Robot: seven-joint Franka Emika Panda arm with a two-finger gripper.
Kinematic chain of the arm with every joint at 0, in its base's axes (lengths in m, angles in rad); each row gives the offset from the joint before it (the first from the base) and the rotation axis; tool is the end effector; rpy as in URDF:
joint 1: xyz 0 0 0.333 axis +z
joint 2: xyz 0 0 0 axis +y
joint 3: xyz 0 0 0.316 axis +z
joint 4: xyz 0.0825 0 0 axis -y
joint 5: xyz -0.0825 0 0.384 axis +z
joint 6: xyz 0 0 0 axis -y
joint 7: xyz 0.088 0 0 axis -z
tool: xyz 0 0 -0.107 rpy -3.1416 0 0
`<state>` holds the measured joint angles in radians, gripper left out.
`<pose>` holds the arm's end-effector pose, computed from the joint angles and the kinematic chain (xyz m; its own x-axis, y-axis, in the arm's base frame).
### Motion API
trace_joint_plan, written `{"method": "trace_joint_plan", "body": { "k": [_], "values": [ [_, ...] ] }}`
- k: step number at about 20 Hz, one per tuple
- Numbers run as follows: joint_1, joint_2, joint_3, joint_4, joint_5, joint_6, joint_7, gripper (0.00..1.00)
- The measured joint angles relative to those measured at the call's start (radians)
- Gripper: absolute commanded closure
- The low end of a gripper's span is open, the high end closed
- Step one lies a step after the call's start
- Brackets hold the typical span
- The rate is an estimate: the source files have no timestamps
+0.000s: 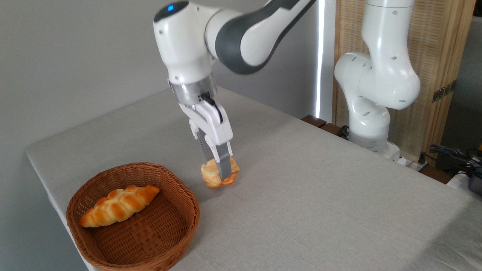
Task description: Put bread into the basket
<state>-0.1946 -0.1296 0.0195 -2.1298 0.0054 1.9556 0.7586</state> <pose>0.4999 -0.0878 0.4613 0.5922 -0.8051 -0.0340 -0.8046 -0.5931 0.0290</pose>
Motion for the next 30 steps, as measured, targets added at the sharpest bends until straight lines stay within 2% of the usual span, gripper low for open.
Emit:
{"method": "trace_joint_plan", "body": {
  "k": [2,4,6,8,10,12,16,28,30],
  "values": [
    [0.001,-0.011,0.022,0.036,-0.014,0.000,0.000,0.32],
    [0.002,-0.014,0.042,0.069,-0.050,0.001,0.001,0.32],
    [0.003,-0.011,0.048,0.096,-0.064,0.036,0.001,0.32],
    [0.003,-0.001,0.049,0.107,-0.068,0.100,0.001,0.25],
    [0.002,0.020,0.048,0.108,-0.071,0.174,0.001,0.00],
    [0.002,0.045,0.047,0.109,-0.081,0.256,0.001,0.00],
    [0.001,0.078,0.046,0.111,-0.150,0.359,0.001,0.00],
    [0.001,0.087,0.042,0.121,-0.161,0.364,0.000,0.00],
    [0.002,0.081,0.044,0.124,-0.161,0.333,-0.001,0.00]
  ]
}}
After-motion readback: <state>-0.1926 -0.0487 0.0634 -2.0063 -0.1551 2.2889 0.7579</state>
